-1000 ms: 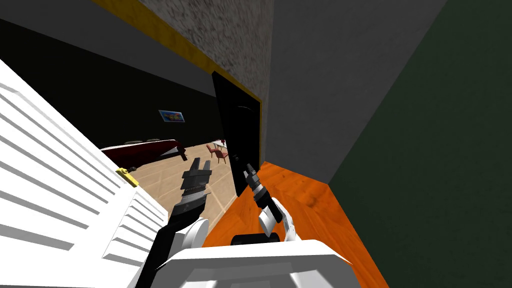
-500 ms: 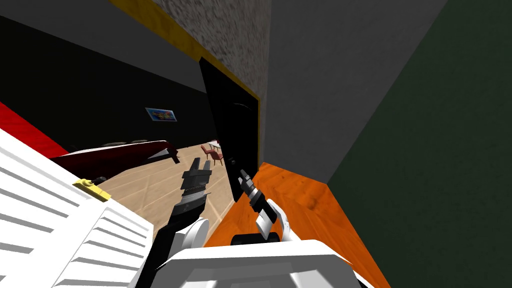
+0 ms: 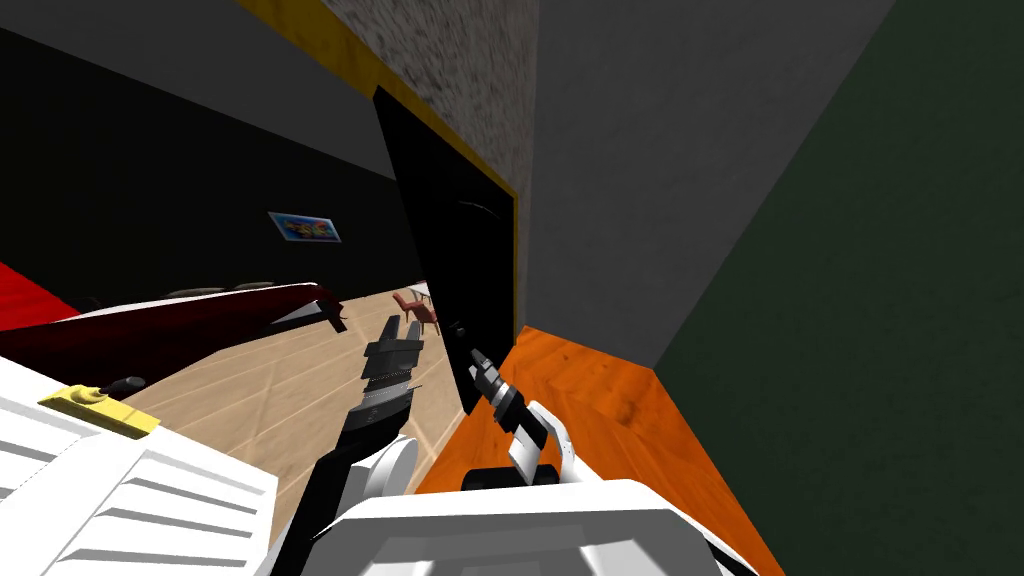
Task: Push the door open
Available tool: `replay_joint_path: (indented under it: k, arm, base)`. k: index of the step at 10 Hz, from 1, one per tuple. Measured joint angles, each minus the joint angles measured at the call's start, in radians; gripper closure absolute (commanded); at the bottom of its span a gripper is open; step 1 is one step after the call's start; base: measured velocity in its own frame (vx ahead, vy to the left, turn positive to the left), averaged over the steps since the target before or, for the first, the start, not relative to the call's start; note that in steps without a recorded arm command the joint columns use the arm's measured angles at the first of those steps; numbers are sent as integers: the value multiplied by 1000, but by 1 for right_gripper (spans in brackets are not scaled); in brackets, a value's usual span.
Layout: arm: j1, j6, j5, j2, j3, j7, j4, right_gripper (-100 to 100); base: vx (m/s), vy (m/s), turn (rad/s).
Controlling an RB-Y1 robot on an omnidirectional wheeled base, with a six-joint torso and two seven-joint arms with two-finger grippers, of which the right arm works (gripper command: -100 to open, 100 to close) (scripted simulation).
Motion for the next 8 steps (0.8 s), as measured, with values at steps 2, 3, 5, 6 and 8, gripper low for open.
replay_joint_path:
  k: [2,3,5,6,8]
  arm:
    - [-29,1,-1,-11,43,-12,42,-100]
    - [-38,4,0,-12,60,-15,58,-100]
    - [-65,7,-2,-20,93,-26,94,-100]
    - [-76,3,-3,-24,111,-31,115,-100]
    - [-103,-2,-3,-29,147,-41,161,-100]
  base:
    - [153,39,-69]
    - [181,33,-55]
    - [154,23,-60]
    - [169,5,-66]
    - [195,41,-60]
